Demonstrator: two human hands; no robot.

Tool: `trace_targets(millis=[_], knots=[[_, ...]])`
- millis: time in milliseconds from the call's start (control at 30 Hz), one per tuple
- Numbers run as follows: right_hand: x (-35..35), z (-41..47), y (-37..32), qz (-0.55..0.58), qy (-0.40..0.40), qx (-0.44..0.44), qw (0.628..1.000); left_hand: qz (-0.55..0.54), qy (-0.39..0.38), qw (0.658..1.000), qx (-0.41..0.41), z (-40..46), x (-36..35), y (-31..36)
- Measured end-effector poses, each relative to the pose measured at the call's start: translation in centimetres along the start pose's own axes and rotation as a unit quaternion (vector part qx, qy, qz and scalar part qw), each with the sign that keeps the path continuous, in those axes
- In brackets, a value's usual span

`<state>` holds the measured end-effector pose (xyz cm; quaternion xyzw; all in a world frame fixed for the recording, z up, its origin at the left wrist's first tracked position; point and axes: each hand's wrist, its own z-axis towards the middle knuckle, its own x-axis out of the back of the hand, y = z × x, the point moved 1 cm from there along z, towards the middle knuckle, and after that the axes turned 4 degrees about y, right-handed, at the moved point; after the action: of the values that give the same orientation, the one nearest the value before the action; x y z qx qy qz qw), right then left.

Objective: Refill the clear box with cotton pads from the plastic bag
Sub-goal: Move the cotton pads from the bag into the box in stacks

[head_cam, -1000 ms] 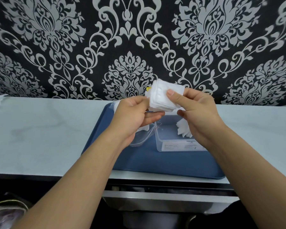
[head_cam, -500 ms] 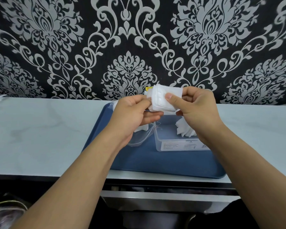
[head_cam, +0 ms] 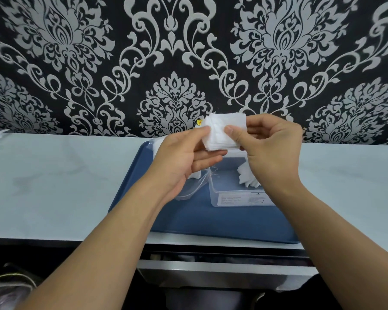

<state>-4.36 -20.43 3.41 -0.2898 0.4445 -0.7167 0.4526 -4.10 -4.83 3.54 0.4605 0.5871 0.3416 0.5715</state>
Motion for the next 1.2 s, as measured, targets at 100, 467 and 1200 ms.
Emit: trace_targets(millis=[100, 467, 1200], knots=[[-0.03, -0.02, 0.00, 0.004, -0.020, 0.005, 1.000, 0.011, -0.001, 1.000, -0.005, 0.09, 0.14, -0.15], [-0.03, -0.15, -0.36, -0.005, 0.038, 0.052, 0.998, 0.019, 0.051, 0.998, -0.036, 0.34, -0.61, -0.72], [0.02, 0.23, 0.20, 0.034, 0.006, -0.048, 0.998, -0.001, 0.011, 1.000, 0.003, 0.32, -0.39, -0.66]])
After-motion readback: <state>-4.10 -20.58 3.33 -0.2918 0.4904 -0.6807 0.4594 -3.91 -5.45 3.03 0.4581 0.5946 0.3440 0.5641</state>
